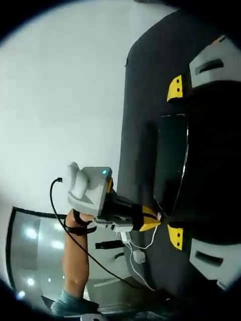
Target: Connect the charging cable to the phone, plug the charger into the socket, and turn on the power strip switch to charge the phone.
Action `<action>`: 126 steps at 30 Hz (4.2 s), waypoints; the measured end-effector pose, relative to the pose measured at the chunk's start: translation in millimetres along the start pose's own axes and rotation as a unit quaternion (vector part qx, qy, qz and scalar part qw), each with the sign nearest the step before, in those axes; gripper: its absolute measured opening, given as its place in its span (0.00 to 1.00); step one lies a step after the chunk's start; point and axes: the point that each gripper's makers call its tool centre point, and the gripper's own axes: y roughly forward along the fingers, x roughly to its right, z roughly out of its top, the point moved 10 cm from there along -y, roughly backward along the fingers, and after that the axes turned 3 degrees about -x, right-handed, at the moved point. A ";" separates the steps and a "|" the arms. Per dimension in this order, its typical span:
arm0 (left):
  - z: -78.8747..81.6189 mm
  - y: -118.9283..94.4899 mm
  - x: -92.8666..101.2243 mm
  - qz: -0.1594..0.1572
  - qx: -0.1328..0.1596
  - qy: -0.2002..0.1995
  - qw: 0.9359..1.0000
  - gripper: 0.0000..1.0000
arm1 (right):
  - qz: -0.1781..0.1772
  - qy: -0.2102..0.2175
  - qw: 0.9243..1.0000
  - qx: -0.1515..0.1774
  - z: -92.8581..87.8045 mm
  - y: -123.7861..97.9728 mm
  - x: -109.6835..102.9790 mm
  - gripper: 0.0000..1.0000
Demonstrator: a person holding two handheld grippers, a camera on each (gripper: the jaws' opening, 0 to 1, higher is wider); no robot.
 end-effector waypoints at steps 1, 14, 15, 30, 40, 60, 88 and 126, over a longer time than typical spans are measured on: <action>0.5 0.0 -0.9 -0.006 0.001 -0.001 1.000 0.01 | 0.002 0.001 1.000 -0.003 -0.3 -0.1 0.2 0.93; 9.7 0.6 -3.4 -0.013 -0.016 -0.016 1.000 0.01 | 0.002 0.011 1.000 -0.002 -1.2 -0.3 -0.3 0.93; 10.1 0.5 -3.1 -0.012 -0.020 -0.016 1.000 0.01 | 0.001 0.009 1.000 -0.003 -1.6 -0.3 -0.2 0.93; 8.9 -1.3 -9.1 -0.024 -0.020 -0.024 0.999 0.01 | 0.003 0.007 1.000 -0.005 -1.9 0.5 -3.4 0.93; 10.2 -2.2 -12.7 -0.037 -0.021 -0.027 0.999 0.01 | 0.002 0.006 1.000 -0.007 -2.5 0.9 -1.2 0.93; 26.7 -0.3 -2.5 0.019 -0.097 -0.024 0.995 0.01 | 0.001 0.003 1.000 -0.010 -2.8 2.2 -7.7 0.93; 21.6 -3.6 -11.4 -0.015 -0.028 -0.014 0.999 0.01 | 0.009 -0.019 0.997 -0.079 -4.3 26.1 8.5 0.93; 4.7 -9.8 -12.4 0.035 0.056 -0.020 0.998 0.01 | 0.001 -0.005 0.998 -0.062 -2.4 34.2 5.1 0.93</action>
